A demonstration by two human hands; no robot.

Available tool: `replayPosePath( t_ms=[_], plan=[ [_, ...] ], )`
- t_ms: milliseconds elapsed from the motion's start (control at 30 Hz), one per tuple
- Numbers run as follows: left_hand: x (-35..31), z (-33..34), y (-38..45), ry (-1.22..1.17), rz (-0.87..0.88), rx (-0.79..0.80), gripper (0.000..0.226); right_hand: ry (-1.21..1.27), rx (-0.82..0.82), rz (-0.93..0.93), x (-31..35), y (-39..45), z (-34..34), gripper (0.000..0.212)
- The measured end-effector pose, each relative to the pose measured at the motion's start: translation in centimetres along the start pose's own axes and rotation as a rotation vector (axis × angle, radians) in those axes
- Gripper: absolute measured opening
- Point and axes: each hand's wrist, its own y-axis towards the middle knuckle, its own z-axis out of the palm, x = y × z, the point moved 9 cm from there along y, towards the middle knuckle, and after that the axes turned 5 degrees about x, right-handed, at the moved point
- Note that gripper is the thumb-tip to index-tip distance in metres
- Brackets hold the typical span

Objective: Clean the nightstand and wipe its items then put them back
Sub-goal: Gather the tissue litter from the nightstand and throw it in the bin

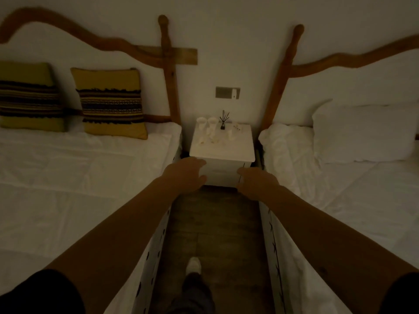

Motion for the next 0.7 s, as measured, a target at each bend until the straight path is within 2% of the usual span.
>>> replayPosePath(
  t_ms=[200, 333, 533, 700],
  plan=[
    [5.2, -2.6, 11.7, -0.002, 0.022, 0.045, 0.062, 0.037, 0.026, 0.047, -1.2, 11.4, -3.0, 0.062],
    [7.7, -2.9, 18.3, -0.006, 0.014, 0.099, 0.062, 0.072, 0.029, 0.015, -1.6, 17.8, -4.3, 0.055],
    [10.7, -1.1, 28.1, -0.029, -0.004, 0.131, 0.063, 0.098, 0.054, -0.017, -3.6, 27.7, -3.7, 0.05],
    [12.6, 1.4, 38.2, -0.058, -0.002, 0.139, 0.063, 0.144, 0.069, -0.002, -7.8, 38.1, -2.5, 0.059]
  ],
)
